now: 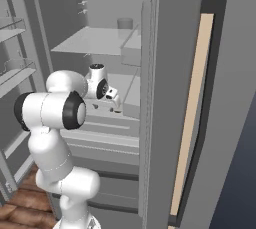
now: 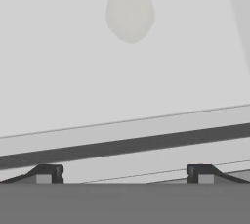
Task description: Fully open the fridge drawer.
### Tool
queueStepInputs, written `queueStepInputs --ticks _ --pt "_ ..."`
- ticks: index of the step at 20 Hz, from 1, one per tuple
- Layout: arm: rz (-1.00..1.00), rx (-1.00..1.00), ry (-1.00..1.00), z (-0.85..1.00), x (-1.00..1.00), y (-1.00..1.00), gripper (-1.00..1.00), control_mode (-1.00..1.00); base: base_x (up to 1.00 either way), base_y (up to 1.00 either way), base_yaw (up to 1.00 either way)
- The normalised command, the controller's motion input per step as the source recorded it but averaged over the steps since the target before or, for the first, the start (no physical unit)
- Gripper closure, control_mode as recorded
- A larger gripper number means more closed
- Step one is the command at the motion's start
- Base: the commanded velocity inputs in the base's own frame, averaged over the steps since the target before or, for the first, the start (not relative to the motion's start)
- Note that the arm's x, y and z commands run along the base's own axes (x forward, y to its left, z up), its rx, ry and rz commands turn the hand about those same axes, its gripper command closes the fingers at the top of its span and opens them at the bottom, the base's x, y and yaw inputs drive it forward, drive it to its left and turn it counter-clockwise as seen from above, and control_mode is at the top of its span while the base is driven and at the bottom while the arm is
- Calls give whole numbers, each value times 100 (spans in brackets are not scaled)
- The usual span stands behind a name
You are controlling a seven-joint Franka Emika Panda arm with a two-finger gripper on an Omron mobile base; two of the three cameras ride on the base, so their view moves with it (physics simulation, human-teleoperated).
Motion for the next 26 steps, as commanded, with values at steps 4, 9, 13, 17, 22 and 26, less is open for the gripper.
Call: queueStepInputs --ticks 4,9,13,17,22,26 --pt "0 0 0 -5 0 0 -100 -100 0 0 0" --pt "0 0 0 -15 0 0 -100 -100 0 0 0" --pt "0 0 0 -16 0 -3 -100 -100 0 0 0" --pt "0 0 0 -23 0 -4 -100 -100 0 0 0" --pt "0 0 0 -28 0 -1 -100 -100 0 0 0" --pt "0 0 0 -34 -2 -6 -100 -100 0 0 0"
